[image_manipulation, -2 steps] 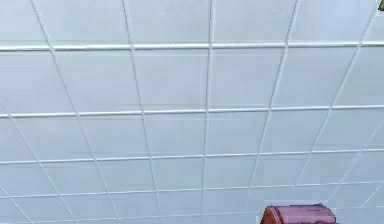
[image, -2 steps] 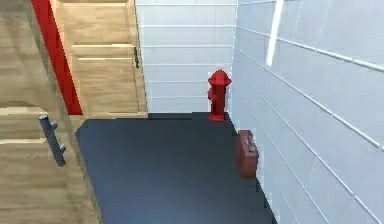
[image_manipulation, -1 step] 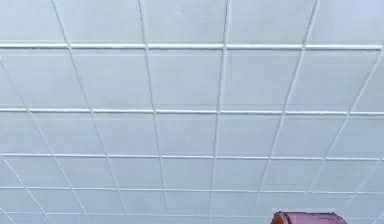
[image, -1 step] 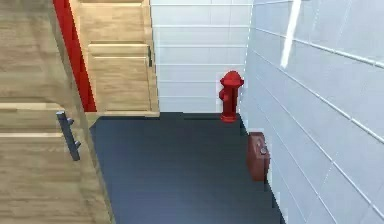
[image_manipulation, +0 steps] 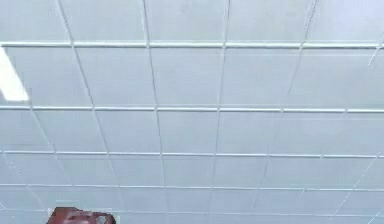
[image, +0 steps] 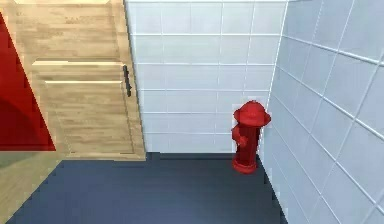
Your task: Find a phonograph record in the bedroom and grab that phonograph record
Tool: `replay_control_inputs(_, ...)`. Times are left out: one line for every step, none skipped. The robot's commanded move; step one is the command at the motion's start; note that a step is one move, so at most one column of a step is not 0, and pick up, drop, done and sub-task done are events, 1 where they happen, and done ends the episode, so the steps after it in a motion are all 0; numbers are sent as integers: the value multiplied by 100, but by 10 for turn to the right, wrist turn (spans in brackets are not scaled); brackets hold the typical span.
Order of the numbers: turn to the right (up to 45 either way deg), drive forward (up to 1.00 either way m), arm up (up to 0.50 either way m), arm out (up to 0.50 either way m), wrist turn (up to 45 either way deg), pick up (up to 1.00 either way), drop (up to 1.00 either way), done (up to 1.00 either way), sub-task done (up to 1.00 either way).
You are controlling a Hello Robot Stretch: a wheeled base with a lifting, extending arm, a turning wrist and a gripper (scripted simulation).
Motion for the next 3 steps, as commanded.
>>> replay_control_inputs(0,25,0,0,0,0,0,0,0)
replay_control_inputs(-450,0,0,0,0,0,0,0,0)
replay_control_inputs(-240,0,0,0,0,0,0,0,0)
